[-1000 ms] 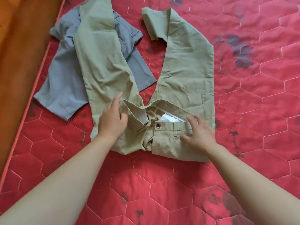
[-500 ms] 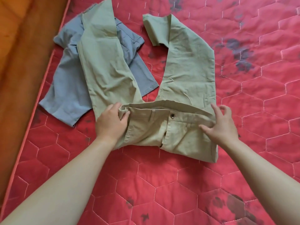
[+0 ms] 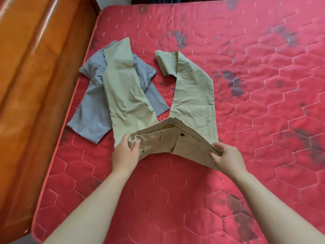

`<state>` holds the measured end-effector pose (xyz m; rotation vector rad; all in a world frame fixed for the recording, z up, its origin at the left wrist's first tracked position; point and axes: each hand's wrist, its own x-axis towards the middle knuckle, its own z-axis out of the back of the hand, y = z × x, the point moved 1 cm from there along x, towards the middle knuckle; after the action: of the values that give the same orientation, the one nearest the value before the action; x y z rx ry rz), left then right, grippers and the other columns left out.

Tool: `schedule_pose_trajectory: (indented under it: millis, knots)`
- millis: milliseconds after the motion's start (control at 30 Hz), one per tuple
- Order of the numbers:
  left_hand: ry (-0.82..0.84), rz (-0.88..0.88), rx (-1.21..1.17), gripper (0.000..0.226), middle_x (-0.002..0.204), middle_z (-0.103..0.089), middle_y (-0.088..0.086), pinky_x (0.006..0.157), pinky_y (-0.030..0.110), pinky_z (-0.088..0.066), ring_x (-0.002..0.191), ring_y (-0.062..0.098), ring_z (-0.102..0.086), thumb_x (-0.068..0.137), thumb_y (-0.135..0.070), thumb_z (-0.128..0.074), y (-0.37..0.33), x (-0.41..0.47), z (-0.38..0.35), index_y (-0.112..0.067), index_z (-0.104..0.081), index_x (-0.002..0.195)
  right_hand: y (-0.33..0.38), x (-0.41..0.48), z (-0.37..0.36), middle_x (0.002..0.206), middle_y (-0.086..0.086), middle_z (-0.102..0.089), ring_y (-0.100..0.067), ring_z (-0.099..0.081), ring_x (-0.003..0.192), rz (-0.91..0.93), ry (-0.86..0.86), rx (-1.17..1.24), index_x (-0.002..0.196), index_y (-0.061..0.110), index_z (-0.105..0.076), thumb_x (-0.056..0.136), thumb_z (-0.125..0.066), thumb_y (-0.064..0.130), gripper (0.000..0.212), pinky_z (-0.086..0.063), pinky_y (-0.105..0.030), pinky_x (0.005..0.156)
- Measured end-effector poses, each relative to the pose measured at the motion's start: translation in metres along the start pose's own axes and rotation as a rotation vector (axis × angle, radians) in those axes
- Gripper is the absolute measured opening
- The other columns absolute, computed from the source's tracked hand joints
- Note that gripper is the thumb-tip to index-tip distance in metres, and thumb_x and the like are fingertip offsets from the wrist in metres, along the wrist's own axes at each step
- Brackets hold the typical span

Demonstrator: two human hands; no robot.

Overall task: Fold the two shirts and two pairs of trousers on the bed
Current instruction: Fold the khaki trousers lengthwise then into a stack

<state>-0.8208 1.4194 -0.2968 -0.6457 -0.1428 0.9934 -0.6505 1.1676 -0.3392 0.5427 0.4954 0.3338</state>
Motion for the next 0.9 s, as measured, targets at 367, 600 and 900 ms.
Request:
schedule_pose_trajectory:
  millis: [367,600,900]
  knots:
    - [-0.07,-0.173,-0.151,0.014,0.077,-0.063,-0.006,0.068,0.033,-0.043,0.081,0.024,-0.059,0.086,-0.033,-0.062,-0.09,-0.078,0.16,-0.02,-0.06,0.089,0.088,-0.139,0.142,0.066,0.009,-0.064,-0.016,-0.057,0.065,0.091,-0.15,0.136,0.076,0.03,-0.062,0.082,-0.06,0.02,0.011,-0.042,-0.033,0.056]
    - [-0.093,-0.317,-0.199,0.01,0.069,-0.062,-0.011,0.061,0.031,-0.042,0.072,0.019,-0.059,0.085,-0.032,-0.063,-0.104,-0.184,0.192,-0.024,-0.058,0.082,0.067,-0.248,0.174,0.066,0.004,-0.064,-0.02,-0.057,0.067,0.162,-0.218,0.145,0.078,0.021,-0.063,0.078,-0.061,0.021,0.002,-0.045,-0.036,0.06]
    - [-0.049,-0.391,-0.254,0.02,0.062,-0.06,-0.024,0.057,0.003,-0.036,0.066,-0.014,-0.054,0.081,-0.025,-0.067,-0.108,-0.356,0.165,-0.038,-0.055,0.071,-0.042,-0.396,0.226,0.058,0.008,-0.059,-0.016,-0.054,0.061,0.228,-0.2,0.058,0.068,0.024,-0.058,0.073,-0.068,0.017,0.013,-0.043,-0.037,0.059]
